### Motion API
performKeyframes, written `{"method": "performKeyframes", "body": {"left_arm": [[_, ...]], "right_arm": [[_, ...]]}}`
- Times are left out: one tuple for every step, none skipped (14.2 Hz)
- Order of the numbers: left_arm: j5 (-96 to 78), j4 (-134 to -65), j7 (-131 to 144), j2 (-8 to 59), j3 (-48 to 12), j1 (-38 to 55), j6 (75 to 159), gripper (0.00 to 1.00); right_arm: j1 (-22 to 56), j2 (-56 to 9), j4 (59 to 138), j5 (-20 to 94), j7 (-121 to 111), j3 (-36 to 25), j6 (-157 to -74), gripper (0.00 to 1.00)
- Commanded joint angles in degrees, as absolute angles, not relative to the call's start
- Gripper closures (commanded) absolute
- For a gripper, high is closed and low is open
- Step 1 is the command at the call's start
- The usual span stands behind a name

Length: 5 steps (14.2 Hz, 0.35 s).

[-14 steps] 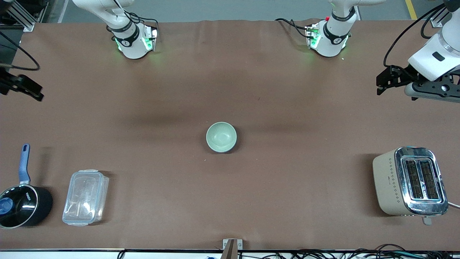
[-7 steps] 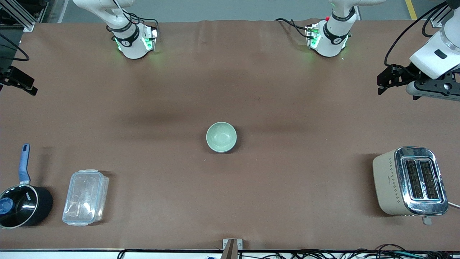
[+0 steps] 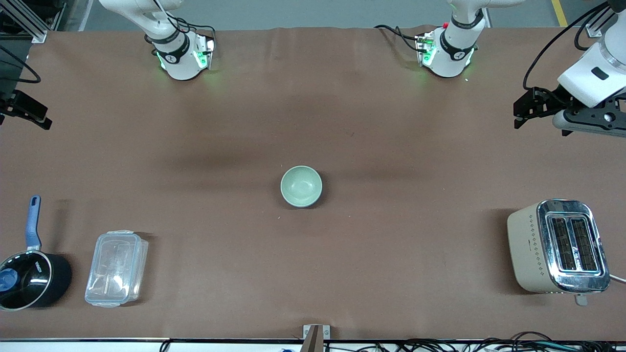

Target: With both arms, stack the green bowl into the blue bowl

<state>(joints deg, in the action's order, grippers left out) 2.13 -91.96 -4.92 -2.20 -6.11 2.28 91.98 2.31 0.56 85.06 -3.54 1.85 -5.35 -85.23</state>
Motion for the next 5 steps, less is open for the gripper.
{"method": "performKeyframes", "body": {"left_arm": [[1.4,-90.8,-5.2,-2.1,-6.1,2.4,90.6,0.00],[1.3,-90.8,-5.4,-2.1,-6.1,2.5,90.6,0.00],[1.1,-90.8,-5.5,-2.0,-6.1,2.2,90.5,0.00],[1.1,-90.8,-5.8,-2.0,-6.1,2.1,90.4,0.00],[1.1,-90.7,-5.8,-2.0,-6.1,2.0,89.7,0.00]], "right_arm": [[2.2,0.2,84.3,-3.0,1.0,-5.8,-84.4,0.00],[2.6,0.2,84.3,-2.9,1.0,-6.3,-84.4,0.00],[3.2,0.2,84.3,-3.0,0.2,-7.1,-84.5,0.00],[3.0,0.2,84.3,-2.9,-0.7,-7.2,-84.4,0.00],[2.8,0.2,84.3,-2.9,-0.7,-7.2,-84.4,0.00]]}}
